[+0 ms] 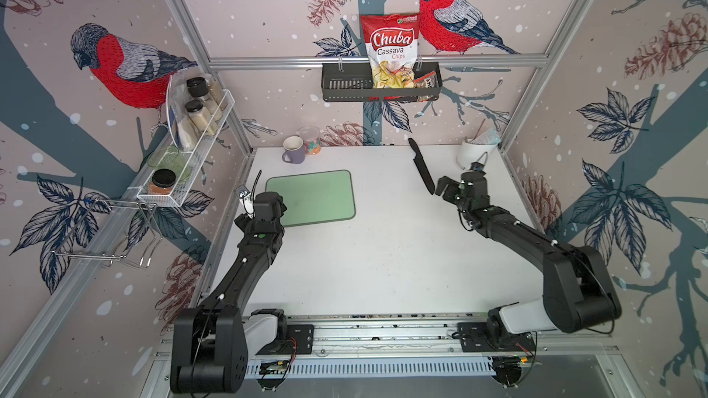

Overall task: Align the knife with the edge of the cutting board
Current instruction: Move the work surface to the center of the board.

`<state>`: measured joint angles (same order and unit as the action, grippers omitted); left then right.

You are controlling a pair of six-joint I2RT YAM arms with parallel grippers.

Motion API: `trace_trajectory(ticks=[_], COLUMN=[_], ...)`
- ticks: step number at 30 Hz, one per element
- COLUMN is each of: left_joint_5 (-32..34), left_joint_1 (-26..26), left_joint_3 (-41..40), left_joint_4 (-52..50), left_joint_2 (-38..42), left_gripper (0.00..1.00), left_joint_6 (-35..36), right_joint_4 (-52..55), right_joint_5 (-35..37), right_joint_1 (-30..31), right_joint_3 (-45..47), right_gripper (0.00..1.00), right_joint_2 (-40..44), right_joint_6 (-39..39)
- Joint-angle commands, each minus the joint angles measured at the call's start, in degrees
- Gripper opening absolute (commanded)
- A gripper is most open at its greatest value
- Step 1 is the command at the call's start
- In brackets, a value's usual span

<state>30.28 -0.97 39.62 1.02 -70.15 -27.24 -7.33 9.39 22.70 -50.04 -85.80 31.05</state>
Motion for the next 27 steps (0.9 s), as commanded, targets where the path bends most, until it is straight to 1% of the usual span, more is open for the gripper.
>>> trace_trajectory(ticks=[1, 6, 9, 12, 15, 19, 22, 26, 27], left_joint_5=[-6.1, -15.89, -17.37, -19.41, -21.72, -25.57, -29.91, -37.67, -39.75], left_joint_1=[-2.96, -8.81, -10.56, -12.64, -13.82, -14.98, -15.45, -15.63, -15.64], left_joint_3=[5.53, 11.48, 16.26, 18.55, 20.41, 22.9, 22.64, 23.56, 23.48], left_joint_4=[-11.81, -10.54, -13.42, -13.73, -13.71, -14.52, -12.34, -10.59, -9.93], left_joint_2=[-7.64, -18.95, -24.66, -28.89, -31.39, -35.36, -36.95, -39.5, -40.03], left_gripper=[0.95, 0.96, 0.96, 0.96, 0.96, 0.95, 0.94, 0.92, 0.9], left_joint_6=[-1.88, -2.63, -3.27, -4.76, -5.29, -5.91, -6.86, -6.88, -7.05], right_joint_4=[5.33, 8.98, 11.07, 12.74, 13.82, 12.82, 13.12, 14.84, 15.12], right_joint_5=[1.63, -2.64, -4.86, -7.7, -8.67, -10.72, -13.26, -16.52, -17.01], right_joint_1=[6.33, 12.24, 15.13, 16.98, 18.3, 18.94, 19.51, 20.57, 20.77], right_joint_3=[-4.48, -17.73, -25.1, -31.11, -34.18, -35.73, -38.29, -42.63, -43.17], right_gripper=[1.0, 0.98, 0.98, 0.97, 0.98, 0.98, 0.97, 0.96, 0.96], right_joint_2=[-5.27, -20.29, -28.52, -34.76, -38.51, -41.56, -44.69, -48.68, -49.05], right_joint_6=[4.41, 7.74, 8.69, 9.1, 9.18, 10.84, 11.6, 11.84, 11.78])
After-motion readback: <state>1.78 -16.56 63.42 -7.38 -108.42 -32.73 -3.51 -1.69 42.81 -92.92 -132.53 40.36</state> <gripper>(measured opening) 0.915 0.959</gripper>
